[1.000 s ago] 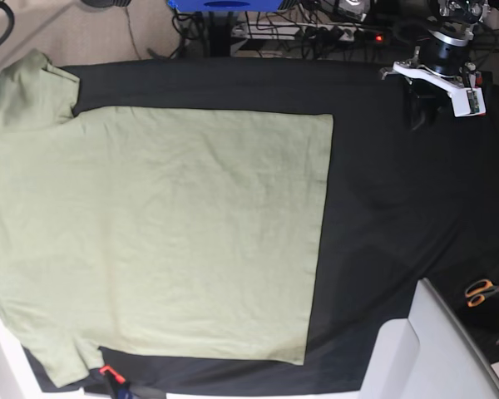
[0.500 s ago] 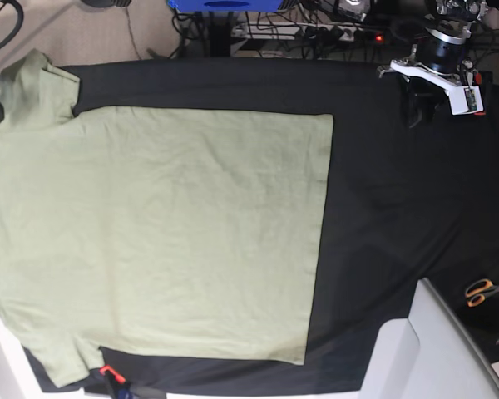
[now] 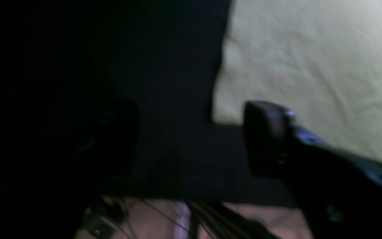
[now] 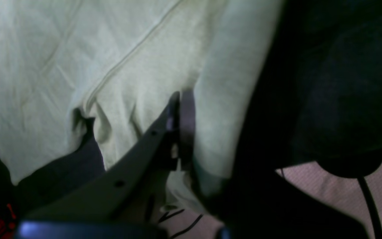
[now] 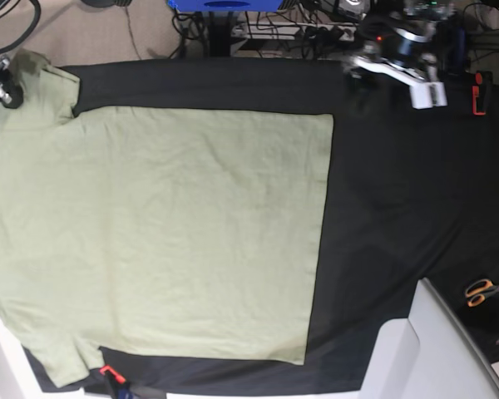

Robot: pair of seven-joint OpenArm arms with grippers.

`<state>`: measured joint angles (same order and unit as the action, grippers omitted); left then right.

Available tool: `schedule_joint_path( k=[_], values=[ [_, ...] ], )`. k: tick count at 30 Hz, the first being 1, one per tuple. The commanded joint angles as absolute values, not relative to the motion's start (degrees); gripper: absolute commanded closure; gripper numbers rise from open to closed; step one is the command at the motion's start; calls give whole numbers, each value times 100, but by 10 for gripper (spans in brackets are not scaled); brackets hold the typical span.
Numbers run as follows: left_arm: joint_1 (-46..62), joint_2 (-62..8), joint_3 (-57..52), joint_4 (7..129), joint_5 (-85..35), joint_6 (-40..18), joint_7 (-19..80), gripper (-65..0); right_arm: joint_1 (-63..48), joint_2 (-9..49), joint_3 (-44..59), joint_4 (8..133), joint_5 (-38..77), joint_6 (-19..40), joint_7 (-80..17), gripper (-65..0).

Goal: Fold the T-shirt properly
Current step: 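Lower left gripper onto the green shirt's side edge and close it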

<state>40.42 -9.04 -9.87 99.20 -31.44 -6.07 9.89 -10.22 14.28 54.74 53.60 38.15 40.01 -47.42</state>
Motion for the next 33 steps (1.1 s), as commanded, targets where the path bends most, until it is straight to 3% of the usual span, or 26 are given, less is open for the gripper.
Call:
schedule_joint_path(
  k=[1,9,29,33],
  values=[
    [4004,-910,-892,9833,-3152,-637,910,-515,-1042,1543,5481,5393,3723,4000,-4848,-20],
    [3371,-497,-549,8760,-3152,-637,901,-510,-1051,1552,5473,5393,3705,4000,-4848,-6],
    [2475,-31,-154,7767,-3152,-637,901,-510,-1051,1560,5473,5393,3705,4000,-4848,-6],
    [2387,127,-198,7749,-3152,-637,901,-481,-1059,1560,5464,5393,3705,4000,-4848,-6]
  ],
)
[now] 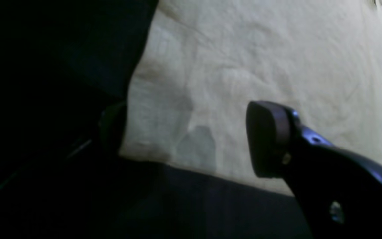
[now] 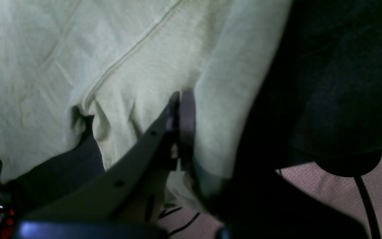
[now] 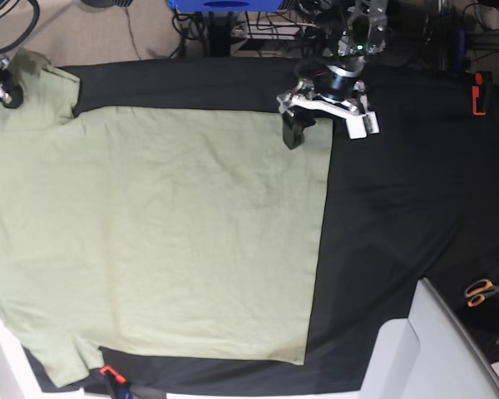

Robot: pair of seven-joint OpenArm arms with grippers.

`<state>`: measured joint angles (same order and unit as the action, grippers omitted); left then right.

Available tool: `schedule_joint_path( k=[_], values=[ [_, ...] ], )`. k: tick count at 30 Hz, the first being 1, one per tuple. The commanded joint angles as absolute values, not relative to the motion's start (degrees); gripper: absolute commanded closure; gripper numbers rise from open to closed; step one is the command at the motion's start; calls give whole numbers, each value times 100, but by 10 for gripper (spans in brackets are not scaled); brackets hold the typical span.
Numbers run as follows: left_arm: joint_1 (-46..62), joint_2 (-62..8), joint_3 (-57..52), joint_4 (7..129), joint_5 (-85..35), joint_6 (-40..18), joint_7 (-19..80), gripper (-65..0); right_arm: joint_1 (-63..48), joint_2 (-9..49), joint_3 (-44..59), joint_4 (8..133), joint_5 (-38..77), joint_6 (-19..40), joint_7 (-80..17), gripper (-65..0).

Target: Fold the T-shirt properly

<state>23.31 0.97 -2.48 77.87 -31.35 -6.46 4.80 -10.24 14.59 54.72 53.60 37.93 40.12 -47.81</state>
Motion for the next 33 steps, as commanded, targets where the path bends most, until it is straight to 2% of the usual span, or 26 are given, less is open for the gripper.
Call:
schedule_joint_path(
  k=[1,5,10,23,28,33],
  values=[
    [2378,127,-171,7749,-3152,-637,901,-446,-1059,1560,5464,5393,3705,4000,-4857,-6],
    [2308,154,-154,7749,-3152,-637,901,-265,-1059,1560,5464,5393,3697,4000,-4857,-6],
    [2246,154,-180,7741,-3160,-637,910,0,-1059,1560,5464,5393,3697,4000,-4857,-5],
    [2422,154,-136,8505,-3222,-593,927,0,-743,1675,5516,5719,3705,4000,-5710,-5],
    [2176,127,-215,8541,-3644,-585,1648,0,-532,1727,5525,5895,3714,4000,-5754,-5],
    [2009,145,-207,8558,-3705,-470,1763,0,-303,1877,5508,5886,3714,4000,-5991,-5]
  ],
)
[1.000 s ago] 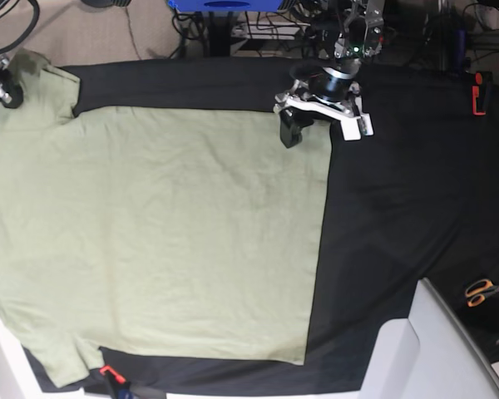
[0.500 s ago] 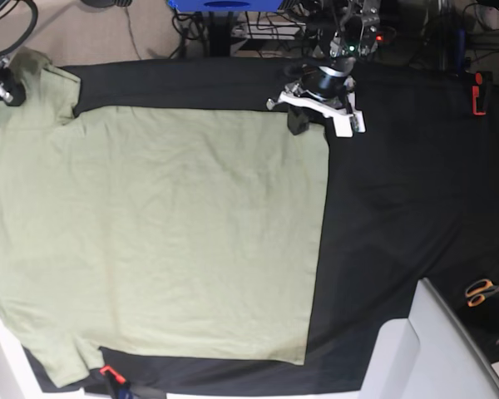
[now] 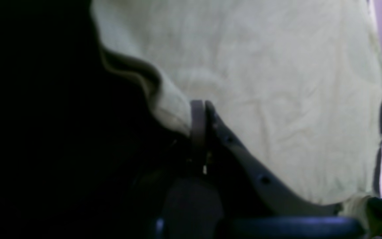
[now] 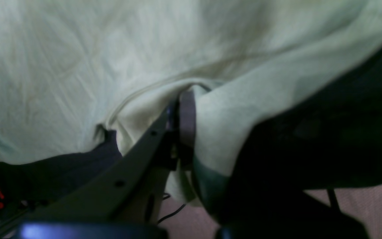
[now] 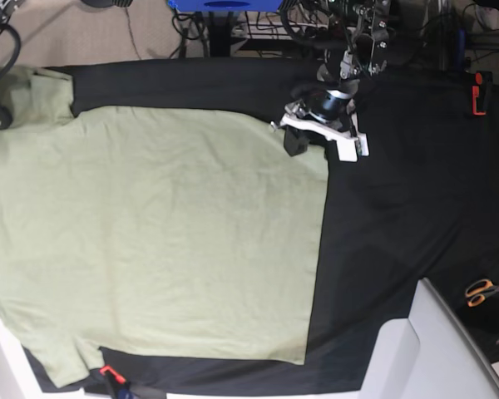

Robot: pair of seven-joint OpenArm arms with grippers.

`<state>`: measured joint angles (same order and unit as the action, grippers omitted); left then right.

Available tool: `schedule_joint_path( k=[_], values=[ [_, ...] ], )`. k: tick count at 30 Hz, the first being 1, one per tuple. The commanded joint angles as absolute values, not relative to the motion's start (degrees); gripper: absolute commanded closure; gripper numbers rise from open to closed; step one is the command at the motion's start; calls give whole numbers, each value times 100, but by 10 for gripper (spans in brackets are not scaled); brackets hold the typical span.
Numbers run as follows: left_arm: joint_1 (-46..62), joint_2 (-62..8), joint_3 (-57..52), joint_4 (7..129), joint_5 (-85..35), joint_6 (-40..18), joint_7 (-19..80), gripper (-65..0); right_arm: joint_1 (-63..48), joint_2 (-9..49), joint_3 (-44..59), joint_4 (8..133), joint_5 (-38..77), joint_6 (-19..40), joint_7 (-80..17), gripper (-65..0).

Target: Fold the T-shirt properly

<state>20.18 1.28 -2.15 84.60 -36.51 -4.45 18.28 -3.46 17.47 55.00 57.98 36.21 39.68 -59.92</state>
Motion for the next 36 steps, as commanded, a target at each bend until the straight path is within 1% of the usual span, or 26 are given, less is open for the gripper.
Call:
schedule_joint_path(
  k=[1,4,7,11,14,18,22,29,36],
  values=[
    [1956,145,-171,8576,-3714,-347,1763,0,-295,1877,5490,5886,3714,4000,-6000,-5],
    [1877,136,-136,8602,-3714,-66,1771,0,-92,1947,5464,5886,3705,4000,-6018,-5],
    [1701,136,-136,8593,-3714,-66,1833,0,84,2000,5464,5877,3705,4000,-6018,-5],
    [1367,136,-198,8602,-3714,-66,2448,0,356,2035,5455,5877,3697,4000,-6026,-5],
    [1121,136,-207,8593,-3714,-57,2510,0,541,2132,5411,5780,3697,4000,-6026,-5],
    [822,136,-207,8532,-3714,-57,2510,0,848,2281,4989,5349,3697,4000,-5938,-5],
    [576,136,-215,8479,-3714,-48,2510,0,1095,2369,4778,4980,3705,4000,-5473,-5],
    [92,127,-215,7697,-3714,-48,2475,0,1437,2633,4295,4198,3705,4000,-4655,-5],
    [-242,119,-215,7547,-3679,-48,2466,0,1710,2642,3873,4040,3705,4000,-3908,-6]
  ],
)
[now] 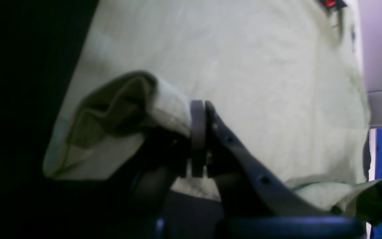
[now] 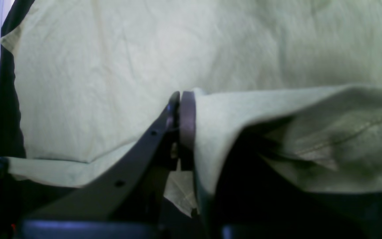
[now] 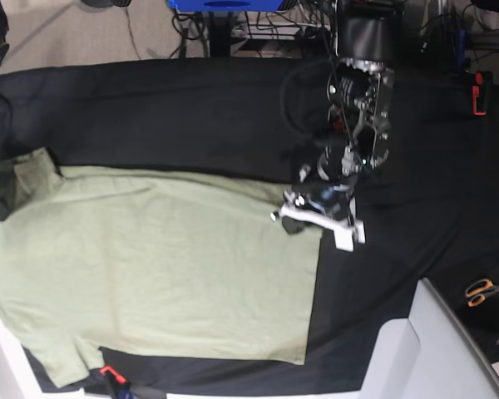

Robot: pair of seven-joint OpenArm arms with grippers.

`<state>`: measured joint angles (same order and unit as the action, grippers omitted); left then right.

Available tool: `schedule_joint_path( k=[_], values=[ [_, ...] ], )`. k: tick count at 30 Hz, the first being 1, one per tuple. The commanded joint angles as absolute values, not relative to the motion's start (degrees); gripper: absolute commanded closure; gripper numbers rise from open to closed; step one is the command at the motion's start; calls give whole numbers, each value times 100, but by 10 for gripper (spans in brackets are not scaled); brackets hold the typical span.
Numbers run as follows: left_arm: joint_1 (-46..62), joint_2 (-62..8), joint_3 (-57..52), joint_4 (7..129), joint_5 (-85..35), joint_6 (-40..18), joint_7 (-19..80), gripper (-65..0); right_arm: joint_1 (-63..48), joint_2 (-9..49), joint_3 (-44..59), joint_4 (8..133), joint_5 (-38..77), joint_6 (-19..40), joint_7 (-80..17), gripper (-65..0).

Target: Fold the T-shirt properly

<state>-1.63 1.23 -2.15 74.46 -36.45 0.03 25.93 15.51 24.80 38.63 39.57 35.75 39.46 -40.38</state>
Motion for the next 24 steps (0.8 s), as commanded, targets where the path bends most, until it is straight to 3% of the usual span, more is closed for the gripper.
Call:
schedule_joint_path(
  k=[1,8,24],
  values=[
    [-295,119,-215,7538,-3670,-48,2466,0,1745,2642,3785,4031,3705,4000,-3820,-6],
    [-681,119,-215,7055,-3670,-48,2457,0,2105,2651,3389,3231,3705,4000,-2976,-6],
    [-1156,110,-207,6281,-3662,-66,1921,0,2132,2598,3380,3222,3705,4000,-1912,-5]
  ],
)
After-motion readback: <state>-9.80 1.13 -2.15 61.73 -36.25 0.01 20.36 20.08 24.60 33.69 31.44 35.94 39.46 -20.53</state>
